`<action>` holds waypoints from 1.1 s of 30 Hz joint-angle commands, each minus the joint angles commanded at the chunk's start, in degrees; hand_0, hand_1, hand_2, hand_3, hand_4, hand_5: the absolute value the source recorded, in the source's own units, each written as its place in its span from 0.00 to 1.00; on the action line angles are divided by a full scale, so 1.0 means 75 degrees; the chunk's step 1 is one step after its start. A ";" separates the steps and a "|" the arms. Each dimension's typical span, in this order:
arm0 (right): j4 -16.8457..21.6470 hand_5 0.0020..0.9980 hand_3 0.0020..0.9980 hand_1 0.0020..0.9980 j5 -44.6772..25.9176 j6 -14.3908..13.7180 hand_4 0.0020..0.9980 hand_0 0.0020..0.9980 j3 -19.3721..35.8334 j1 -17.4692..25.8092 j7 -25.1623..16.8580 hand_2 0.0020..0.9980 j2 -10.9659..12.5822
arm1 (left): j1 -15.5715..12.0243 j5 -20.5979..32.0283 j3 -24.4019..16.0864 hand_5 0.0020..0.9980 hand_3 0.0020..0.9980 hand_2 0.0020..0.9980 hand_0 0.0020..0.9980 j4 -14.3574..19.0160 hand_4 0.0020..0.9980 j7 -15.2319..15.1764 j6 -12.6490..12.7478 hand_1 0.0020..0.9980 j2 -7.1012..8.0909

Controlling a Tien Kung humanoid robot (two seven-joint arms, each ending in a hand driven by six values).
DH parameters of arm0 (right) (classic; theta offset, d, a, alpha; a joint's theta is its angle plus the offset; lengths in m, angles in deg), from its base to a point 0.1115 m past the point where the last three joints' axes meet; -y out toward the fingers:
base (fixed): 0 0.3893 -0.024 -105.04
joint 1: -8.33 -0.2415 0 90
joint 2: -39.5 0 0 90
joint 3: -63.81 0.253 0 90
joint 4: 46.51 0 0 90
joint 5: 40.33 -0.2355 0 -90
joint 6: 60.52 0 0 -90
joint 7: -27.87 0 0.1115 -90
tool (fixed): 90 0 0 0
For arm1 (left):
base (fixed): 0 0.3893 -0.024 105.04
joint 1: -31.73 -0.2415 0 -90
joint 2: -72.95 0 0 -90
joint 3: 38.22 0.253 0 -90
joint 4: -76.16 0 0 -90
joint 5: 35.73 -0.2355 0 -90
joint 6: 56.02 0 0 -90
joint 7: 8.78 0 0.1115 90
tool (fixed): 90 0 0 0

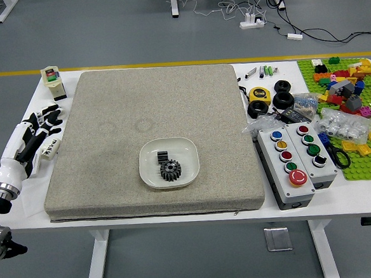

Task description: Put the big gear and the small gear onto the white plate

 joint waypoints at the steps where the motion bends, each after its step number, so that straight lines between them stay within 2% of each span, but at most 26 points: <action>1: -0.0002 0.80 0.78 0.81 0.0006 0.0000 0.95 0.77 0.0008 0.0005 0.0001 0.84 -0.0004 | -0.0042 0.0348 -0.0052 0.97 0.84 0.91 0.78 0.0037 0.99 -0.0024 -0.0037 0.84 -0.0029; 4: -0.0005 0.80 0.78 0.81 0.0020 -0.0002 0.95 0.77 0.0014 0.0017 0.0005 0.84 -0.0012 | -0.0102 0.1326 -0.0137 1.00 0.86 0.92 0.80 0.0100 1.00 -0.0084 -0.0053 0.87 -0.0080; 6: -0.0008 0.80 0.78 0.81 0.0026 -0.0001 0.95 0.77 0.0012 0.0024 0.0005 0.84 -0.0015 | -0.0118 0.1649 -0.0179 1.00 0.86 0.92 0.80 0.0127 1.00 -0.0105 -0.0053 0.87 -0.0105; 33: -0.0043 0.80 0.78 0.81 0.0029 -0.0014 0.94 0.77 -0.0006 0.0075 -0.0018 0.84 -0.0023 | -0.0226 0.1584 -0.0227 1.00 0.86 0.92 0.80 0.0175 1.00 -0.0076 -0.0067 0.87 -0.0060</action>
